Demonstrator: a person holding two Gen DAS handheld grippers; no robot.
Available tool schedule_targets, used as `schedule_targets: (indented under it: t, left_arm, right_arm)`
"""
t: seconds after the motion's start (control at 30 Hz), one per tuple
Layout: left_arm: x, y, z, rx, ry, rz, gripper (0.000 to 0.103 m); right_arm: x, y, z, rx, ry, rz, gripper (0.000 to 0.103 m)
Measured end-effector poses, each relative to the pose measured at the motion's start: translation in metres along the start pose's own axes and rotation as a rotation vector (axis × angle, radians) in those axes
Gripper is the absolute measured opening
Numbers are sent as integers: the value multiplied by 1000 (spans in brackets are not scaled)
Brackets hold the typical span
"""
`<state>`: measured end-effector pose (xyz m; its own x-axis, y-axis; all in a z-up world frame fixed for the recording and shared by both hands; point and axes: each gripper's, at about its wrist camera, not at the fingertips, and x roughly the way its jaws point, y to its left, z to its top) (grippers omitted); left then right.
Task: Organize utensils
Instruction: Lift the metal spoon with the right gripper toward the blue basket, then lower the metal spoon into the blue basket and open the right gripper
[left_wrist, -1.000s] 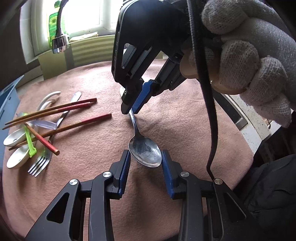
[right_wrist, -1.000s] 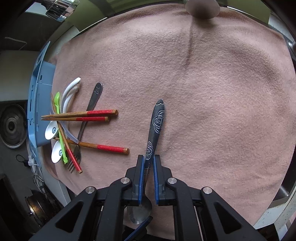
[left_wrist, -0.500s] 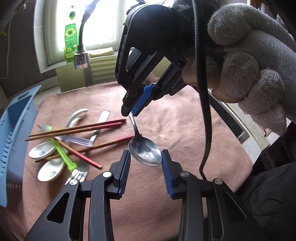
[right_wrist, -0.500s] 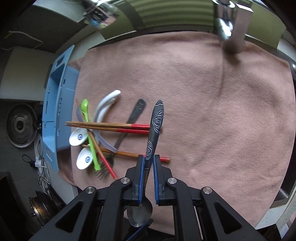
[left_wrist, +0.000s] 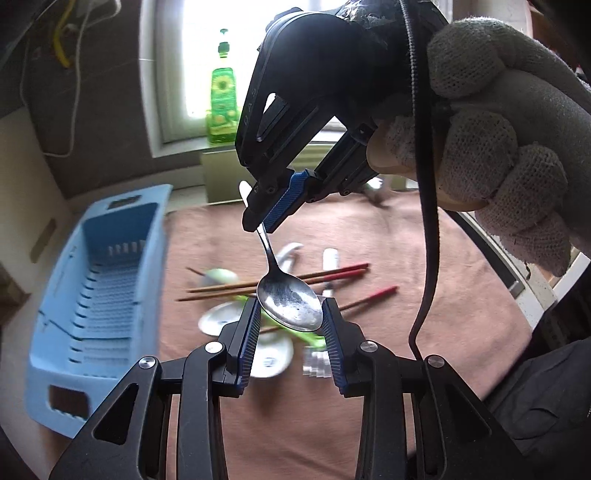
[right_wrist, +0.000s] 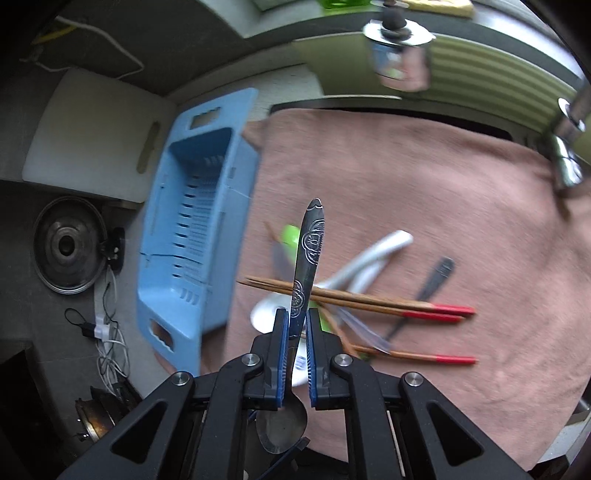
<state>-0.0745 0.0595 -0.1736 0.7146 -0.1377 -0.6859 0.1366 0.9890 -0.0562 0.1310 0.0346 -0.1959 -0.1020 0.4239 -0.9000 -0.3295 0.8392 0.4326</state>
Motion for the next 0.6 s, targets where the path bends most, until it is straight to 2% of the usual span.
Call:
schedule_targets:
  t: [0.3, 0.6]
  left_arm:
    - [-15, 82, 0, -60, -5, 71, 33]
    - [-6, 133, -12, -124, 39, 68, 33]
  right_arm:
    - [38, 86, 33, -65, 6, 36, 8]
    - [86, 120, 54, -69, 62, 29, 8]
